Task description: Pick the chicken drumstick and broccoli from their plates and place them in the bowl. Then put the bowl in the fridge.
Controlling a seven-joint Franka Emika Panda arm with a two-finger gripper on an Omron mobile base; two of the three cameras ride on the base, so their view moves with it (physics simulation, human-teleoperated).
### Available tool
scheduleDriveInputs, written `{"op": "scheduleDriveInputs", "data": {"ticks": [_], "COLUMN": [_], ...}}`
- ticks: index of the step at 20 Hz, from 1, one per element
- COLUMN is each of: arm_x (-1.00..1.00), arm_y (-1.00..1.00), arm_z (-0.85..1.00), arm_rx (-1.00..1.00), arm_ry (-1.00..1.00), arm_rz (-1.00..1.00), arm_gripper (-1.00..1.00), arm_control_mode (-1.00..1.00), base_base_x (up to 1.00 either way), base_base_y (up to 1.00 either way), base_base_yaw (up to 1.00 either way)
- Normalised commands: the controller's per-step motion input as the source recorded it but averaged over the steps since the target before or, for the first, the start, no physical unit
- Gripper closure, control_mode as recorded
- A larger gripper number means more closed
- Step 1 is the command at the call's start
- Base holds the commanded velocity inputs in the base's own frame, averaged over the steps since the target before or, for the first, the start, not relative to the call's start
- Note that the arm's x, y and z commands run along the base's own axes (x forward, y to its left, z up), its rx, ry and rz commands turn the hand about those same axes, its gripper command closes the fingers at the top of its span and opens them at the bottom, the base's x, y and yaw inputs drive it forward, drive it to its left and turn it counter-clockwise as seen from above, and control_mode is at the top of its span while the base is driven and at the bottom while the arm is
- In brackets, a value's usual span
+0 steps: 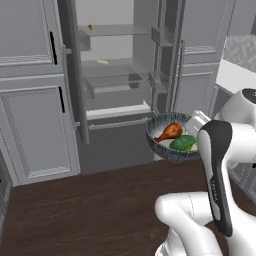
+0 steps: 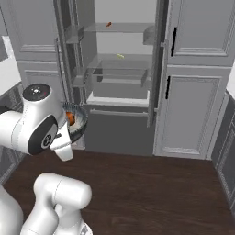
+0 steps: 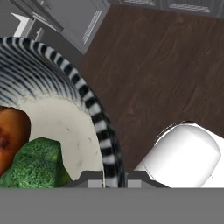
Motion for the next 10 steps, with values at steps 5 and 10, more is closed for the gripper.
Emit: {"op": "scheduleDriveInputs", "data": {"ticks": [5,10], "arm_x": [0.0,0.0], "arm_y": [0.0,0.0], "arm_z": [0.0,0.0], "arm_rx": [0.0,0.0], "arm_ry": [0.0,0.0], "arm_rz": [0.0,0.0], "arm_gripper": [1.0,1.0], "arm_control_mode": [1.0,1.0], "base_base_x": [1.0,1.0], "base_base_y": [-0.01,-0.01], "base_base_yaw": [0.0,0.0]}}
